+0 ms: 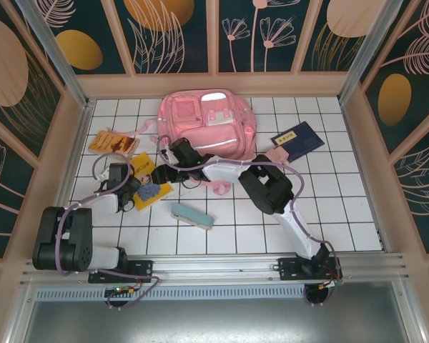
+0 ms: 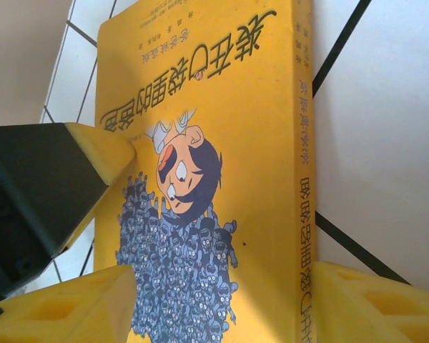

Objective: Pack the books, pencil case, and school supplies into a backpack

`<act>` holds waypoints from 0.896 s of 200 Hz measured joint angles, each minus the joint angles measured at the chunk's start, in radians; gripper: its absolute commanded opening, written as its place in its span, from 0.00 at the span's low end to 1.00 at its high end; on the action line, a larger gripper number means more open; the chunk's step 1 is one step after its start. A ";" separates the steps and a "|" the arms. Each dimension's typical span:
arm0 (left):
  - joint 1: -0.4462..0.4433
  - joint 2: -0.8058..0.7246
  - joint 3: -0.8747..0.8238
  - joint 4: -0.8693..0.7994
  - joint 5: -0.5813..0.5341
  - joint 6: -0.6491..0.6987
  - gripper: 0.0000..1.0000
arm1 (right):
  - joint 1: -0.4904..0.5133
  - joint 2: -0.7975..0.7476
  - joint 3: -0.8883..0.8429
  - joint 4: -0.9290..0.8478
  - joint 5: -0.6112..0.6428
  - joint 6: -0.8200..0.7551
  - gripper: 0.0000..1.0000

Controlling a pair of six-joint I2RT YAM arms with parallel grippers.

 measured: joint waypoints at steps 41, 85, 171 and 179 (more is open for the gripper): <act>0.000 0.000 -0.013 0.031 -0.003 -0.005 0.47 | -0.036 0.000 -0.067 0.147 -0.120 0.091 0.63; 0.000 0.006 -0.017 0.045 -0.006 -0.005 0.47 | -0.049 0.000 -0.093 0.222 -0.172 0.141 0.61; 0.000 0.010 -0.023 0.066 -0.008 -0.004 0.47 | -0.064 0.005 -0.099 0.300 -0.232 0.135 0.53; 0.000 0.010 -0.023 0.067 -0.008 -0.004 0.47 | -0.064 0.014 -0.050 0.229 -0.222 0.104 0.52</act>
